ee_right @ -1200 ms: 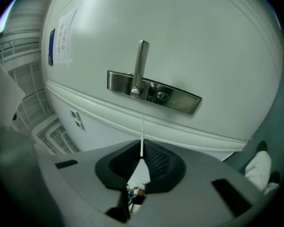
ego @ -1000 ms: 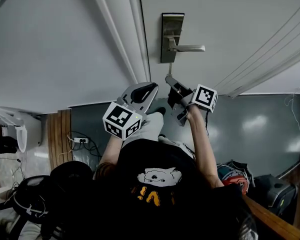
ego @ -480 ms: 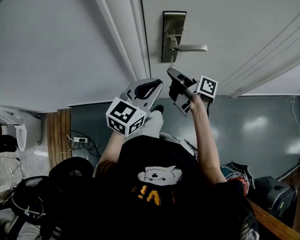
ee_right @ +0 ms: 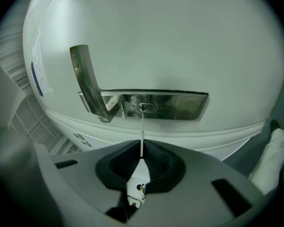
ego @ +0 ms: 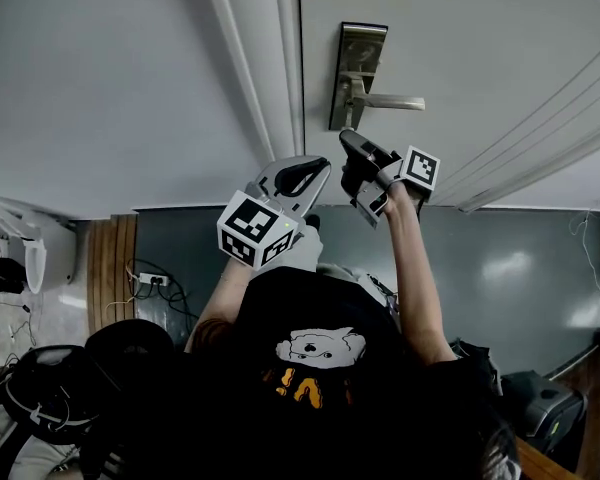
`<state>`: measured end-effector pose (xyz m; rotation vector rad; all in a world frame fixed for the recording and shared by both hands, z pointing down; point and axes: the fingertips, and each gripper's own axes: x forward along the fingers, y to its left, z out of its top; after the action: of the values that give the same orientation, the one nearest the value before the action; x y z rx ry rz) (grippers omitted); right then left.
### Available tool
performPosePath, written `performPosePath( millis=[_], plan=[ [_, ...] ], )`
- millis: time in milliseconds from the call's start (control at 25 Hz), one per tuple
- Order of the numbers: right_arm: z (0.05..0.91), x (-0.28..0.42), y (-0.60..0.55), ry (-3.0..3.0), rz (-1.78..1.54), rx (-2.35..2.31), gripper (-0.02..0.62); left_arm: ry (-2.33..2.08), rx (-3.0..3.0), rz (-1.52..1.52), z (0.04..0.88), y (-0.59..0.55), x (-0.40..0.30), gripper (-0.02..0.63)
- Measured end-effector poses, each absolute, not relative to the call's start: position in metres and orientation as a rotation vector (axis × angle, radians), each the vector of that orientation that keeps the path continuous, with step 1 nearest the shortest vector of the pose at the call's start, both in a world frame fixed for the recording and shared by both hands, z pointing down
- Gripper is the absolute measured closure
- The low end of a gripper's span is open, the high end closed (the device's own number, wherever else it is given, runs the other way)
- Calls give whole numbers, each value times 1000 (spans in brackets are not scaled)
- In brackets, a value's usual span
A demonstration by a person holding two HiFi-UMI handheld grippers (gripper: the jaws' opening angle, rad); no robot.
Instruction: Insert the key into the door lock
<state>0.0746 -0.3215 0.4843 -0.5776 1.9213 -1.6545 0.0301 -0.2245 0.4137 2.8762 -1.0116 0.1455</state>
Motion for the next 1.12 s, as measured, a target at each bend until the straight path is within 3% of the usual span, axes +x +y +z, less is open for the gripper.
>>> performPosePath(
  millis=[1120],
  plan=[
    [486, 94, -359, 1674, -1786, -436, 574, -1044, 2815, 143, 418, -248, 31, 583]
  ],
)
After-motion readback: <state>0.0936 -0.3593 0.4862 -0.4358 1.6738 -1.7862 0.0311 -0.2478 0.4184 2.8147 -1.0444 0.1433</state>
